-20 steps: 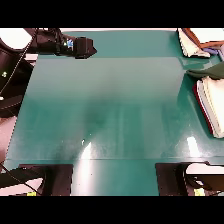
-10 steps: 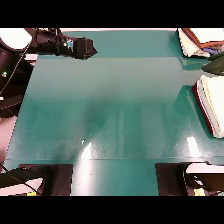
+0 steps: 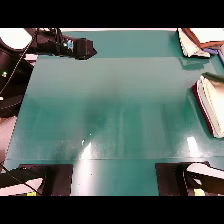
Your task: Fold the shirts.
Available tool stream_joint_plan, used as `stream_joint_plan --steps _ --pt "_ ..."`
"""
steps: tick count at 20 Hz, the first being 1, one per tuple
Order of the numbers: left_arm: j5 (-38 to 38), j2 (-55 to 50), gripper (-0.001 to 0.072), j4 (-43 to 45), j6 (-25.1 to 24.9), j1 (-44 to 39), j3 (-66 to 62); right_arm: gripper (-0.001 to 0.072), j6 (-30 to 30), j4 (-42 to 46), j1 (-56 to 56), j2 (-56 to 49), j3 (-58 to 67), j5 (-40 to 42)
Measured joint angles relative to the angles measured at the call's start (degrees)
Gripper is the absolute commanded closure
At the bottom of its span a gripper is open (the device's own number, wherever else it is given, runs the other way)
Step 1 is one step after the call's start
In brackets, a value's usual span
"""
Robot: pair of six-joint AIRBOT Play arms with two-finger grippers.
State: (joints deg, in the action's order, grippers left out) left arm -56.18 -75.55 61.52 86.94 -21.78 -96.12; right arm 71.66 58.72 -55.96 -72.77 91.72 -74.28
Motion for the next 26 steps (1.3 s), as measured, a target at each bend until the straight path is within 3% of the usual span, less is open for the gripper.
stream_joint_plan --steps 1,4,6,7,12,16,20,21,23,24,25,26 --pt "0.0 0.0 0.0676 0.0 -0.1 0.0 0.0 0.0617 -0.2 2.2 -1.0 1.5 -2.9 -0.6" --pt "0.0 0.0 0.0676 0.0 -0.3 0.0 0.0 0.0267 -0.5 8.6 -4.1 5.9 -10.9 -1.8" --pt "0.0 0.0 0.0676 0.0 -0.4 0.0 0.0 0.0119 -0.7 12.2 -6.2 8.4 -14.9 -2.0" --pt "0.0 0.0 0.0676 0.0 -0.7 0.0 0.0 0.0078 -0.7 13.4 -7.3 9.4 -16.3 -2.1" --pt "0.0 0.0 0.0676 0.0 -1.4 0.0 0.0 0.008 1.2 13.1 -10.2 12.1 -16.9 -1.4" --pt "0.0 0.0 0.0676 -0.1 -1.6 0.0 0.0 0.0087 2.4 0.5 -2.6 12.5 -14.3 1.0" --pt "0.0 0.0 0.0675 -0.1 -1.8 0.0 0.0 0.0097 2.8 -6.1 14.7 12.6 -13.0 2.0" --pt "0.0 0.0 0.0675 -0.1 -1.8 0.0 0.0 0.013 2.8 -7.0 19.9 12.4 -12.8 2.5" --pt "0.2 0.0 0.0675 -0.1 -1.9 0.0 0.0 0.0278 2.8 -7.8 29.5 11.8 -12.7 3.5" --pt "0.4 0.0 0.0675 -0.1 -1.9 0.0 0.0 0.0392 2.8 -8.2 33.8 11.5 -12.6 3.9" --pt "0.5 0.0 0.0675 -0.2 -1.9 0.0 0.0 0.0582 2.8 -8.3 38.2 11.0 -12.5 4.2" --pt "0.7 0.0 0.0675 -0.2 -1.9 0.0 0.0 0.0687 2.8 -8.5 42.1 10.5 -12.5 4.5"
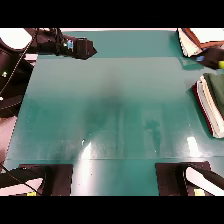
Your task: Fold the shirts.
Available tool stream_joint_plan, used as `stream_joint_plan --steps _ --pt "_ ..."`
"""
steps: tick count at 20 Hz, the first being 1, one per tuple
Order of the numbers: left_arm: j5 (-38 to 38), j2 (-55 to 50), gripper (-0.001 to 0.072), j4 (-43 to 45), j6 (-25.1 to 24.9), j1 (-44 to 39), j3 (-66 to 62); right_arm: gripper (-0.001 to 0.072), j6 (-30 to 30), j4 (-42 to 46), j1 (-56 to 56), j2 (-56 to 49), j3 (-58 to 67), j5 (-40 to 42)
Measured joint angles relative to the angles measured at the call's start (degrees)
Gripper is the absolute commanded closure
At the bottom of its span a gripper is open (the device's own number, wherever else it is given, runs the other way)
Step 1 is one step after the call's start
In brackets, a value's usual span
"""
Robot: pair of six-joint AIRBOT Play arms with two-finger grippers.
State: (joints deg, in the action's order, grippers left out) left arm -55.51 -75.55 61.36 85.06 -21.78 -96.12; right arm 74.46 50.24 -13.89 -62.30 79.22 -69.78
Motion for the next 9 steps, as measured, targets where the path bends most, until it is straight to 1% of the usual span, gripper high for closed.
stream_joint_plan --steps 4,9 --pt "0.7 0.0 0.0675 -0.1 0.0 0.0 0.0 0.0688 0.0 -0.4 10.4 -1.9 0.0 0.6" --pt "1.0 0.0 0.0675 -0.1 0.0 0.0 0.0 0.0688 0.0 -0.5 15.0 -3.0 0.0 0.9"
